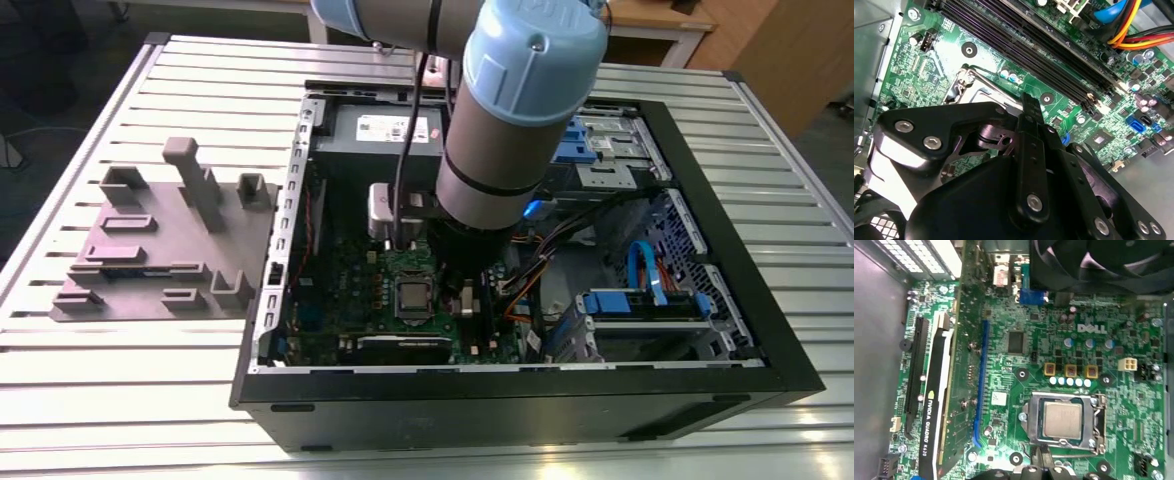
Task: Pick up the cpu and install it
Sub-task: 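Install the first cpu locking lever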
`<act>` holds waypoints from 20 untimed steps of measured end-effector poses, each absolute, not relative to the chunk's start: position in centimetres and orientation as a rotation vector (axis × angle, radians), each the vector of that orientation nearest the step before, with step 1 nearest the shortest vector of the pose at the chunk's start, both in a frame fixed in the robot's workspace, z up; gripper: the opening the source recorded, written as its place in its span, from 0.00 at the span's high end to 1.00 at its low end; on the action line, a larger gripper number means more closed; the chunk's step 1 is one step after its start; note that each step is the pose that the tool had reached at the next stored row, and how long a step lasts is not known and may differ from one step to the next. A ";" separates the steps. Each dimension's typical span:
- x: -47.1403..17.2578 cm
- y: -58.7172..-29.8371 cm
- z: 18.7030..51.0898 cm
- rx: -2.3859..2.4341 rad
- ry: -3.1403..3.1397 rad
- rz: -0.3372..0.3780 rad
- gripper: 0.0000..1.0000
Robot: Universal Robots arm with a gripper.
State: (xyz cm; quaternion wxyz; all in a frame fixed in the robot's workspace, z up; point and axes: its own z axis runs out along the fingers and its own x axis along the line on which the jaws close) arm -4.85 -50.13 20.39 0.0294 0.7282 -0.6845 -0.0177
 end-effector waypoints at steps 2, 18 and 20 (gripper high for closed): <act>-4.8 -50.1 20.3 2.251 -2.105 -0.054 0.89; -4.8 -50.1 19.6 2.261 -2.095 -0.053 0.89; -4.8 -50.1 19.5 2.261 -2.095 -0.053 0.89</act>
